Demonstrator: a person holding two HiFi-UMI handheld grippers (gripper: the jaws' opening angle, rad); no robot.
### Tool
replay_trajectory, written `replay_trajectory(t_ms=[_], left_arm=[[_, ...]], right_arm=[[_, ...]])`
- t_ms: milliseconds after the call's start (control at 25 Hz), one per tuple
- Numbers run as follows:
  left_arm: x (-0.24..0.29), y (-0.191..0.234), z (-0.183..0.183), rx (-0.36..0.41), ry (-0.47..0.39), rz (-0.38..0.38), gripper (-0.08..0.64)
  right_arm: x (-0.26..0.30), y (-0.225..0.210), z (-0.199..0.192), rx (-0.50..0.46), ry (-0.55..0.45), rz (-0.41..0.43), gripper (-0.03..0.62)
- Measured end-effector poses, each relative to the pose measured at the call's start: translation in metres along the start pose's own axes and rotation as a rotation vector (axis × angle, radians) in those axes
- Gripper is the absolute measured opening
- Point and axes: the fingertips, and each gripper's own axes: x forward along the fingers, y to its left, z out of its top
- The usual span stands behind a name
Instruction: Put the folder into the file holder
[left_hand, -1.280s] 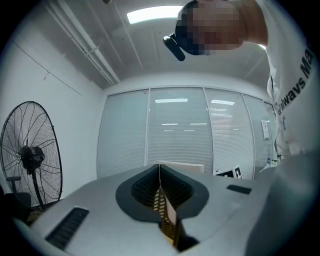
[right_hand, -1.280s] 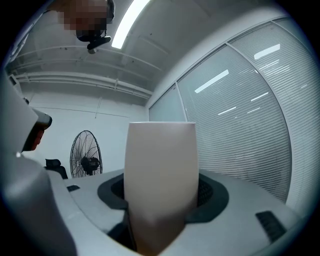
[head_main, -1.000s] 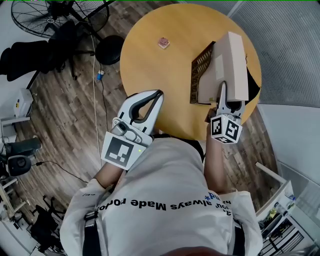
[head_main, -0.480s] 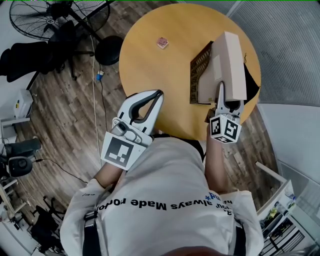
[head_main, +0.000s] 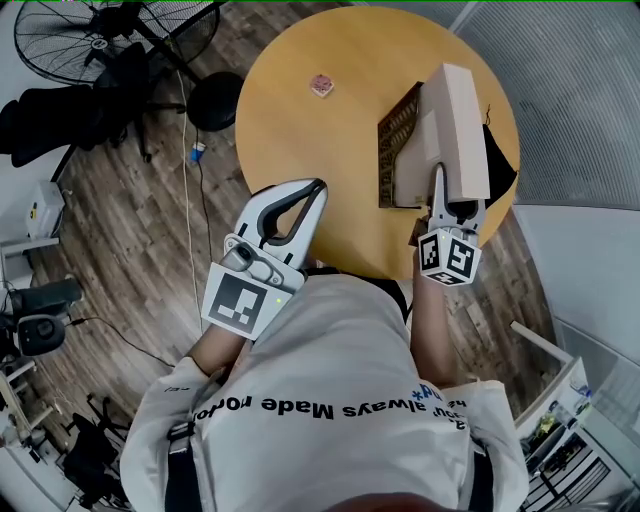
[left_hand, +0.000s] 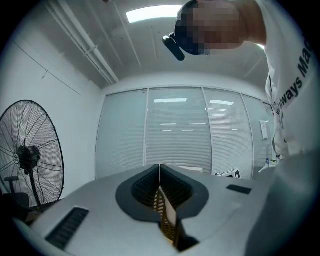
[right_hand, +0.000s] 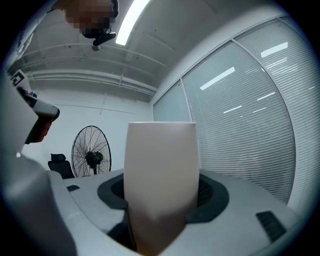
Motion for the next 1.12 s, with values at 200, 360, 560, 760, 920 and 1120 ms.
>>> replay_trajectory(t_ms=[200,360,560,760,920,1120], left_arm=[[0.001,-0.001,0.001,-0.001,0.000,-0.001,0.025],[0.001,0.002,-0.001,-0.003,0.001,0.001,0.025],[-0.001,0.000,-0.001,0.002,-0.001,-0.001,0.025],[-0.001,-0.001,0.000,-0.001,-0.003,0.002,0.025],[-0.002,0.000,-0.001,-0.002,-0.004,0.006,0.025],[-0.002,0.001,-0.002,-0.005,-0.003,0.007,0.025]], right_arm=[[0.000,0.000,-0.002,-0.002,0.010,0.006,0.293],[0.000,0.003,-0.006,-0.006,0.017,0.011,0.293],[-0.002,0.003,-0.009,-0.006,0.024,0.014,0.293],[-0.002,0.003,-0.010,-0.009,0.037,0.016,0.291],[-0.002,0.003,-0.014,-0.010,0.050,0.018,0.293],[0.000,0.004,-0.017,-0.013,0.065,0.018,0.293]])
